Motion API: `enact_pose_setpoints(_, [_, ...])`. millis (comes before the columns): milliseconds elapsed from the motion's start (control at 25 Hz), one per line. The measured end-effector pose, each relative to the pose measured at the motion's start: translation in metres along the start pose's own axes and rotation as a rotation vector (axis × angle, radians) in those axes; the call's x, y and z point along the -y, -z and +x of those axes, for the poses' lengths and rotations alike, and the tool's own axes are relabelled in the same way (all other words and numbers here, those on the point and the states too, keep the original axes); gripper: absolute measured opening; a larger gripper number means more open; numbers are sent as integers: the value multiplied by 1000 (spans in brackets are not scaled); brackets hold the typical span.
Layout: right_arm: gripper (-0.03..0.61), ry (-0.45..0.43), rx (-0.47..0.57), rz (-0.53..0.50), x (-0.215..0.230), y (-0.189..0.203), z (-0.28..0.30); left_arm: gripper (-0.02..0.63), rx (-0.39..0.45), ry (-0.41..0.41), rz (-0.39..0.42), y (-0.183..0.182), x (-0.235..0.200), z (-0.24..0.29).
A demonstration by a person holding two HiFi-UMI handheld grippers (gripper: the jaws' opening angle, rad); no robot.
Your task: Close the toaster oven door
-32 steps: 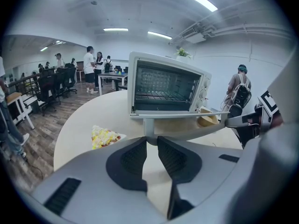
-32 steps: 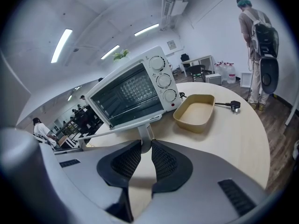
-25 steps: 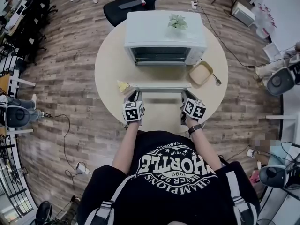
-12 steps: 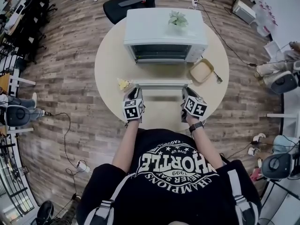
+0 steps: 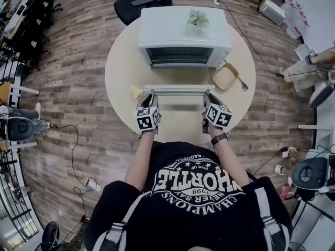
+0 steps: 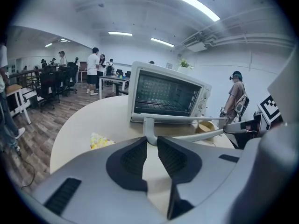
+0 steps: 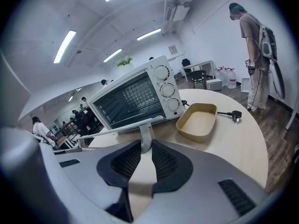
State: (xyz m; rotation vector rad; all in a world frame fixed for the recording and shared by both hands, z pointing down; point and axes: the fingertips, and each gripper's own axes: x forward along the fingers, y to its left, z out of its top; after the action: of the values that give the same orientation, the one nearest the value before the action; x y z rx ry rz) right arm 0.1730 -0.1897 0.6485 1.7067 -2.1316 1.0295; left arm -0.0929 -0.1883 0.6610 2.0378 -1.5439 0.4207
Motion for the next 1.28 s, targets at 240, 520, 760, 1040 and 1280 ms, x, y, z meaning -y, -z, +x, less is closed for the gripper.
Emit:
enact_pose_setpoints(240, [94,-2,7,-1,-3,-6,-3,89,14,1,-14,-8,0,-3])
enact_pose_setpoints(520, [94,-4,18,-5,-4,-15,-3,89,33,5,-17,-17,2,-2])
enact_pose_setpoints(760, [95,-7,32,-15,-8,-22,-2,87,51,15,-46,-24,1,-3])
enact_pose_setpoints(1040, [95,-4,46,-34,-10,-29,-3,87,65,29,-62,-30,2,-3])
enact_pose_setpoints(1280, [95,17,49,-79,-14,-34,-5,87,68,43,-73,-37,1,-5])
